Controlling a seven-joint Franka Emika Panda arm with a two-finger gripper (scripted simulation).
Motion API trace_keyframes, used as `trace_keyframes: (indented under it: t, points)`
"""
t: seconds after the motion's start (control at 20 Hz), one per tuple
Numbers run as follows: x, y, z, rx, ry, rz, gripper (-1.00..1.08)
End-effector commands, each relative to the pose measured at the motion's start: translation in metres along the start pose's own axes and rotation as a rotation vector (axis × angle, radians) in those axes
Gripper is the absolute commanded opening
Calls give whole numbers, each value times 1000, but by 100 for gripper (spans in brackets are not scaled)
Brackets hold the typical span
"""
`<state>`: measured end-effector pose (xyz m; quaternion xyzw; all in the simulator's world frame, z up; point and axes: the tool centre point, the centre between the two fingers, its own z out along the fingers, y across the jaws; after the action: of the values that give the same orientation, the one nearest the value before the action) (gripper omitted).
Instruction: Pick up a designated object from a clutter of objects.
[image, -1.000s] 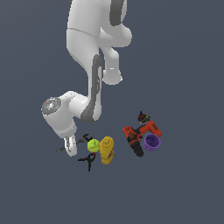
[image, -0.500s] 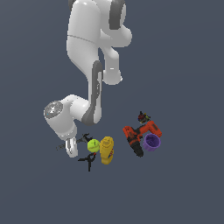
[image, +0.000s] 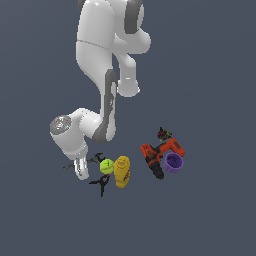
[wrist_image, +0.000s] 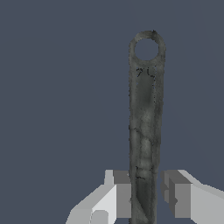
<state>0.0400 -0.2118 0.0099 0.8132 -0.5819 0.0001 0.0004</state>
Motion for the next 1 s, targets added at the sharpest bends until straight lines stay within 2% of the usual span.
trace_keyframes:
  t: [0.0, 0.45, 0.95]
  points:
    - [0, -1, -3, 0, 0, -1, -100]
    - [4, -11, -47, 0, 0, -1, -100]
    - [15, -32, -145, -1, 1, 0, -100]
